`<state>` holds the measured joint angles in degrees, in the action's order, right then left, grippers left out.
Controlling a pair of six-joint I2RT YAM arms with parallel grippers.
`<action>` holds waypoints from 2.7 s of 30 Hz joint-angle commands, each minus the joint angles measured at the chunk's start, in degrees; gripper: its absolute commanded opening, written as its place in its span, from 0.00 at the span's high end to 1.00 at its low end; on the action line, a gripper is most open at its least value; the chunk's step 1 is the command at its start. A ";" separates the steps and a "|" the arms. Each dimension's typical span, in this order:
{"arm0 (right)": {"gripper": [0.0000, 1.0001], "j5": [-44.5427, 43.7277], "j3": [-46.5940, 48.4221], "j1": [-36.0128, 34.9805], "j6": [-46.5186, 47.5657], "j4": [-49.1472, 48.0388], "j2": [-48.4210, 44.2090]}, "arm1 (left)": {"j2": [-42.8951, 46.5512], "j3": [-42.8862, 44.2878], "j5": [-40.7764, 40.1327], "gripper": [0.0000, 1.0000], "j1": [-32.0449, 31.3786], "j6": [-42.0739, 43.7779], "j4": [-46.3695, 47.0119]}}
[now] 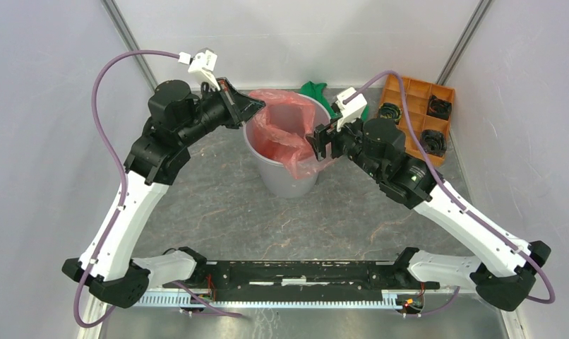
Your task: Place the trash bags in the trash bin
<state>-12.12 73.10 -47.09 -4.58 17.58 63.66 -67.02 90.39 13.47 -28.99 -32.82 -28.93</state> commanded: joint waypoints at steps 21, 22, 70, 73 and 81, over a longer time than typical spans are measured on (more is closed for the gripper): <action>0.99 -5.04 8.02 1.36 0.24 -7.15 0.03 | 6.92 3.50 -26.86 0.30 0.28 -0.50 -18.67; 0.99 -4.60 7.94 1.31 0.12 -7.36 -0.15 | 8.52 2.36 -26.03 0.23 0.30 -3.01 -17.40; 0.87 20.69 24.32 25.80 -0.22 1.58 33.83 | -26.34 3.05 -9.68 0.78 18.41 8.82 -4.93; 0.85 20.09 23.62 26.02 0.00 2.36 34.97 | -26.82 -0.19 -6.01 0.81 18.83 7.23 -3.41; 0.86 18.36 15.73 26.10 0.10 4.78 30.88 | -18.24 -12.47 1.17 0.83 18.91 4.95 -0.74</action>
<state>7.49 92.49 -21.26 -4.67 21.43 98.04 -92.18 82.76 8.95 -10.35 -25.23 -32.67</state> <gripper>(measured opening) 0.142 0.166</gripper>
